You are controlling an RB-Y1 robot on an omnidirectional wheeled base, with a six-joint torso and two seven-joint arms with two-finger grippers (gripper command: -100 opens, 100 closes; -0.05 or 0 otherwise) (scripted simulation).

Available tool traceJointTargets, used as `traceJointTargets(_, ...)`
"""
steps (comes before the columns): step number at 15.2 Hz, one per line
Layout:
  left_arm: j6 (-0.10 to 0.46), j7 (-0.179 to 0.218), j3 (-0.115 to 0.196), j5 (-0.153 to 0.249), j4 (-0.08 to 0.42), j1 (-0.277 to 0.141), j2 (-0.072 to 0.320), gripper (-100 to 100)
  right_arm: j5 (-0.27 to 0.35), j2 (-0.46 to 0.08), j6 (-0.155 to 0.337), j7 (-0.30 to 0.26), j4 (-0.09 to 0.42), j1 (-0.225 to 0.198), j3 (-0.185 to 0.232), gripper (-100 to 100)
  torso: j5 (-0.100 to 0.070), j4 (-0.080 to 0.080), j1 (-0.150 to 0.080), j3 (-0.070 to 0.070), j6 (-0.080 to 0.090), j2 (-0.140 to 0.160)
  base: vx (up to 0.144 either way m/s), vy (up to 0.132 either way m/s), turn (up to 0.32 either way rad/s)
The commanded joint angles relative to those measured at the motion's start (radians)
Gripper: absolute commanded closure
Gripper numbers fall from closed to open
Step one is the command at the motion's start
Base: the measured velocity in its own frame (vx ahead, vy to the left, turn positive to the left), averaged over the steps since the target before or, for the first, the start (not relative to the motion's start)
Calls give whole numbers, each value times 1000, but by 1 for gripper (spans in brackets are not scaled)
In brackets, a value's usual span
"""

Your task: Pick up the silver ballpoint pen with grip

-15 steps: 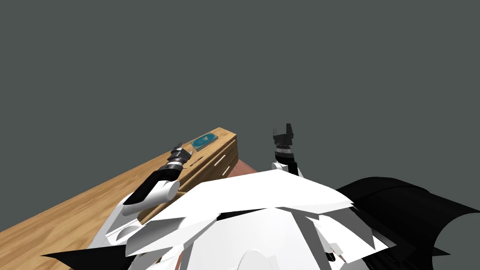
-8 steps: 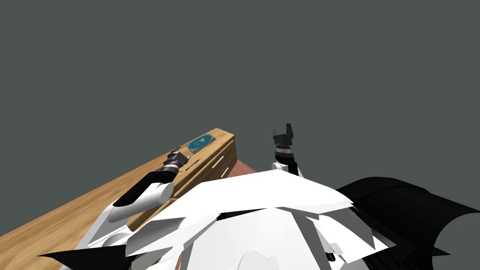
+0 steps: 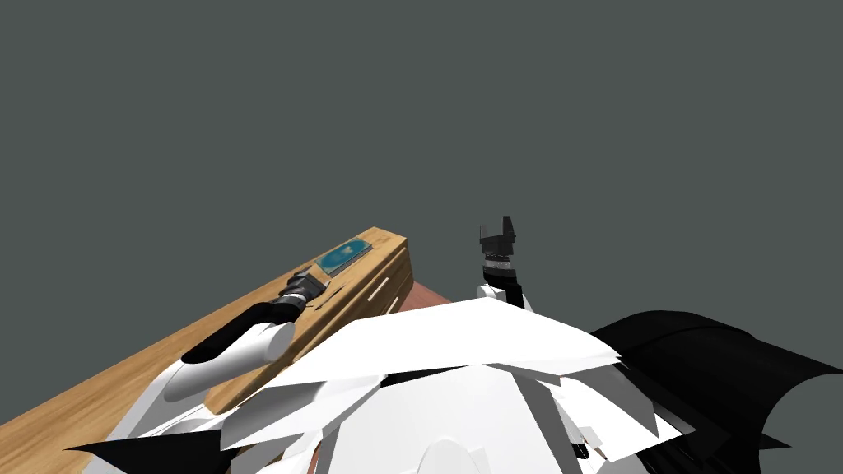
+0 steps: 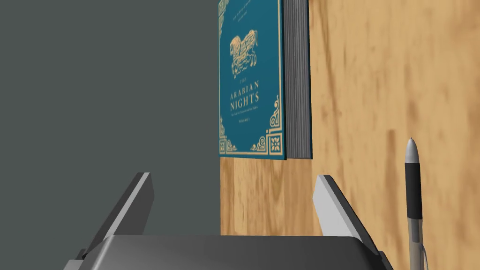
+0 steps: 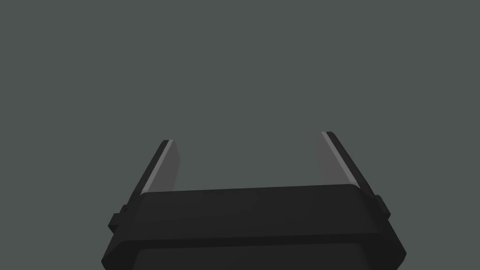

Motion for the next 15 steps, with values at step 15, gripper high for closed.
traceJointTargets(15, 306, 114, 130, 124, 12, 37, 24, -100, 0, 0, 0, 0, 0, 0, 0, 0, 0, 0, 0, 0, -1, 1, 17, 4, -89)
